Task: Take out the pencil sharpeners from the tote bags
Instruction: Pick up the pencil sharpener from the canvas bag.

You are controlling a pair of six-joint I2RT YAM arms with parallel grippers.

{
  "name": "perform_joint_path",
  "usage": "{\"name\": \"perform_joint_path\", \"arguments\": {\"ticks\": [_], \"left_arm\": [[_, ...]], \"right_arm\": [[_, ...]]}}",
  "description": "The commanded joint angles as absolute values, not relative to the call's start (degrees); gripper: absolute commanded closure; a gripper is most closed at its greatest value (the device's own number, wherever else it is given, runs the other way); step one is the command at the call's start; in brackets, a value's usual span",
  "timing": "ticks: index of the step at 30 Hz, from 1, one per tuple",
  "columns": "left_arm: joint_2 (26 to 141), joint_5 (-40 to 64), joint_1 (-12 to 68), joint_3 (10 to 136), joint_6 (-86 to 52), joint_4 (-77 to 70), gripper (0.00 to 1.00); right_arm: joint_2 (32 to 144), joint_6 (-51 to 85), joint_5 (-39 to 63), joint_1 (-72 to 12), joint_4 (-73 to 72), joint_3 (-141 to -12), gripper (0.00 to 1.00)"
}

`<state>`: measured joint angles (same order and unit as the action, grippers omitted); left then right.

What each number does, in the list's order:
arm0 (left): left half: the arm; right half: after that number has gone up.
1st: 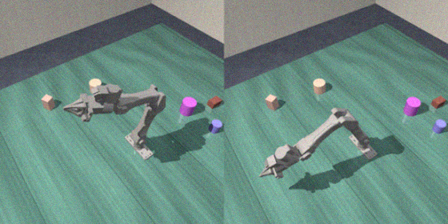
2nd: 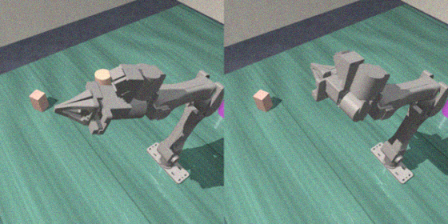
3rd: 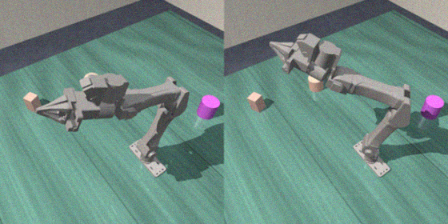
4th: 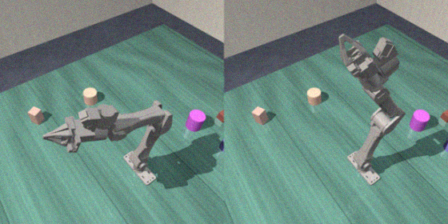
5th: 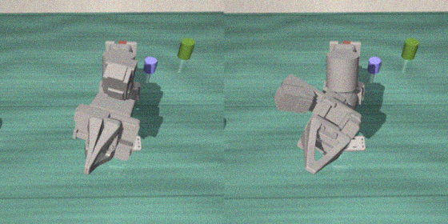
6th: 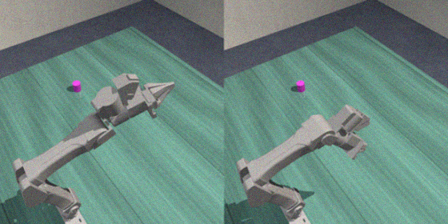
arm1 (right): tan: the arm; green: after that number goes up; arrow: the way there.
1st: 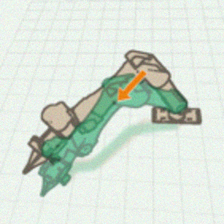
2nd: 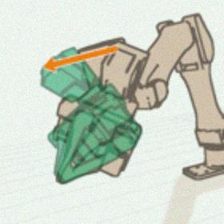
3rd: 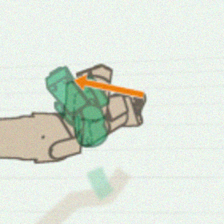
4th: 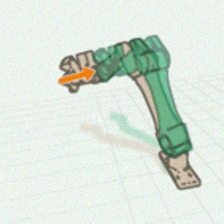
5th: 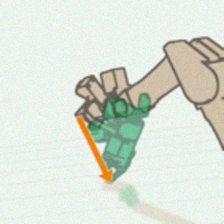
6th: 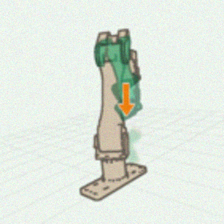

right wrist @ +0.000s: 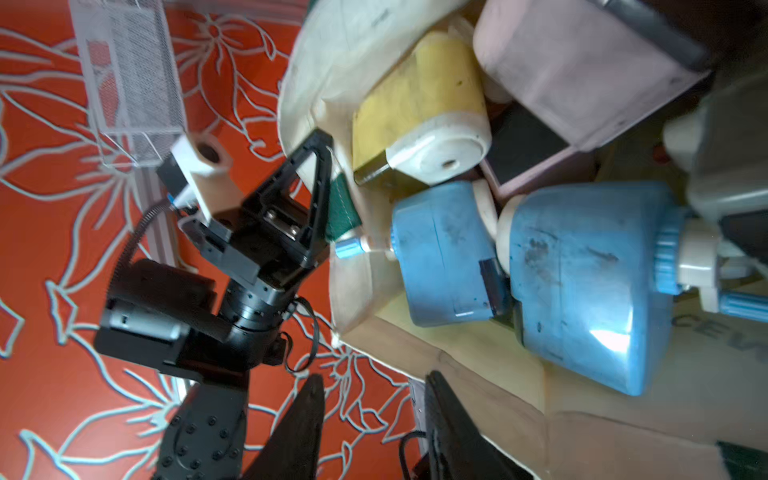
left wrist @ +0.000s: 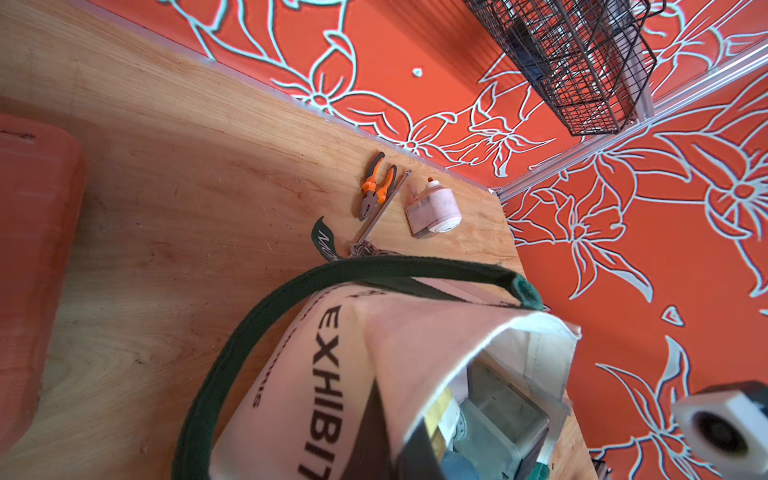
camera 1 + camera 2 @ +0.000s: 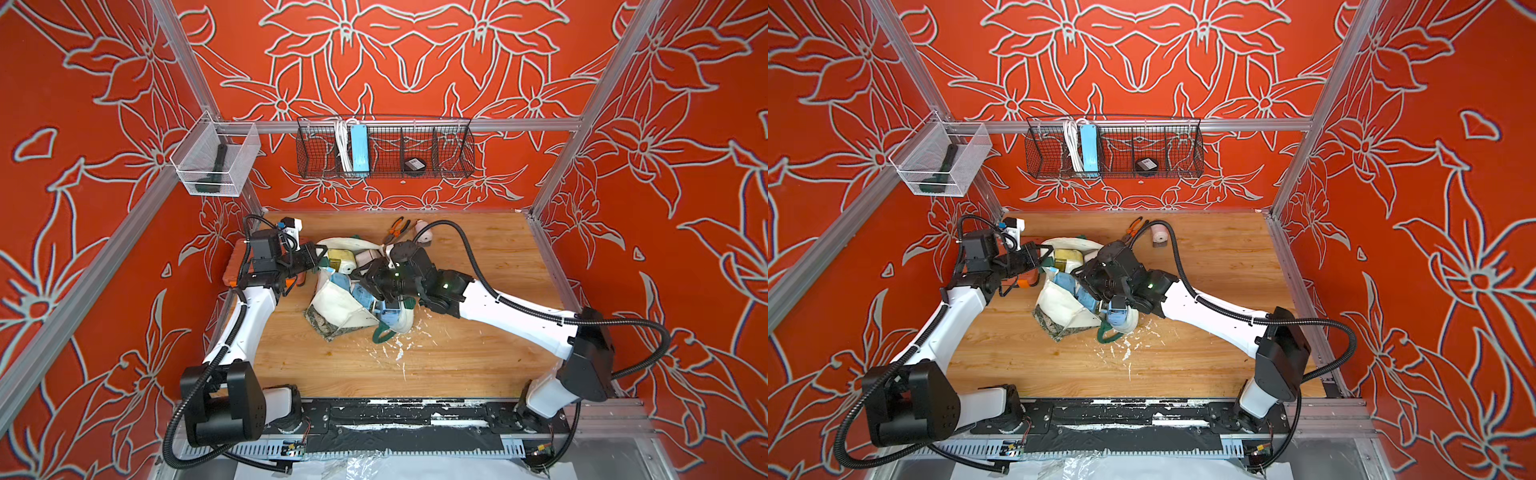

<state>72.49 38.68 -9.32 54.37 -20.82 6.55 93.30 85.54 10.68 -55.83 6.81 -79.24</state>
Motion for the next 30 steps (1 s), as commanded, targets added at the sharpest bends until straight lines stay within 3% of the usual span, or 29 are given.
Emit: {"name": "perform_joint_path", "arguments": {"ticks": [1, 14, 19, 30], "left_arm": [[69.8, 40.1, -9.4, 55.0, -20.3, 3.3, 1.00], [69.8, 40.1, -9.3, 54.9, -20.0, 3.3, 1.00], [70.1, 40.0, -9.3, 54.9, -20.0, 3.4, 1.00], [70.0, 40.3, -9.3, 54.8, -20.1, 3.3, 1.00]], "right_arm": [[96.3, 82.9, 15.3, -56.3, 6.5, -79.6, 0.61], [105.8, 84.5, 16.8, -51.2, 6.5, -86.3, 0.65], [111.6, 86.9, 20.4, -49.2, 5.3, -90.9, 0.60], [115.1, 84.9, 16.6, -43.6, 11.3, -96.4, 0.47]]}}
